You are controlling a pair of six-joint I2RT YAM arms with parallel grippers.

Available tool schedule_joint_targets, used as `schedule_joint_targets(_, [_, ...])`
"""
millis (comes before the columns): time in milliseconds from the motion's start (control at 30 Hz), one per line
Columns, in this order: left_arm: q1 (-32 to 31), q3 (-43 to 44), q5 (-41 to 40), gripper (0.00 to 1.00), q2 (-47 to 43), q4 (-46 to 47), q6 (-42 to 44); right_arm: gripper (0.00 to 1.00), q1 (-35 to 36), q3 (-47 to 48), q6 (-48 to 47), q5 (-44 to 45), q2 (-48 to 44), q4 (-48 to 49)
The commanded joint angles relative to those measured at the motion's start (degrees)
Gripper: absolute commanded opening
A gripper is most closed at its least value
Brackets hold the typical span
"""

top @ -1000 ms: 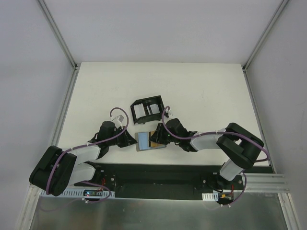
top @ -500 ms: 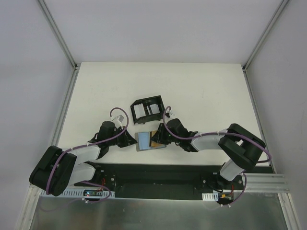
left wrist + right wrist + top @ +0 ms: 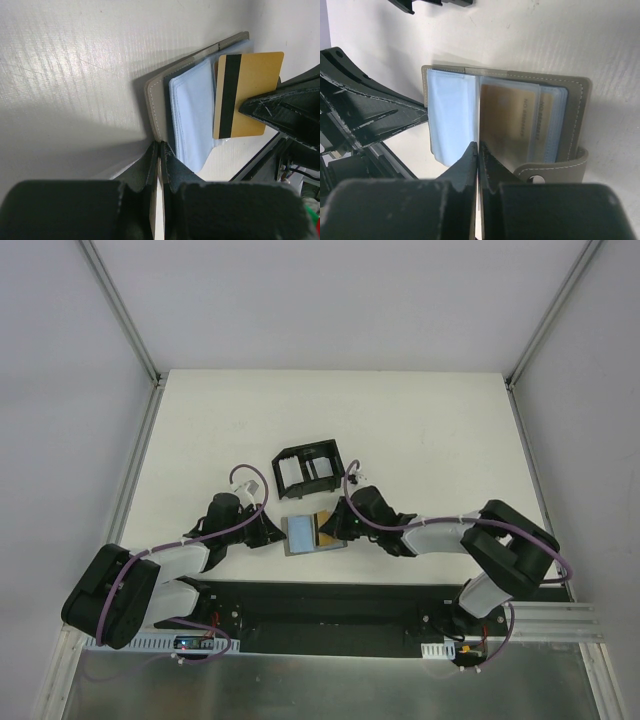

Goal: Put the credit cards into the card holder
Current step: Insert the credit card into the card holder.

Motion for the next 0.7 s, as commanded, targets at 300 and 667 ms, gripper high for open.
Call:
schedule_joint_targets(300, [0.42, -0.68, -2.89, 0.00, 0.24, -2.24, 1.54, 0.00, -1.47, 4.16, -5.02, 0.43, -8.11, -16.50])
schedule_joint_targets(667, [0.33, -1.57, -6.93, 0.00, -2.05, -2.85, 0.83, 0.01, -1.12, 4.25, -1.16, 7.89, -16.90, -27.41])
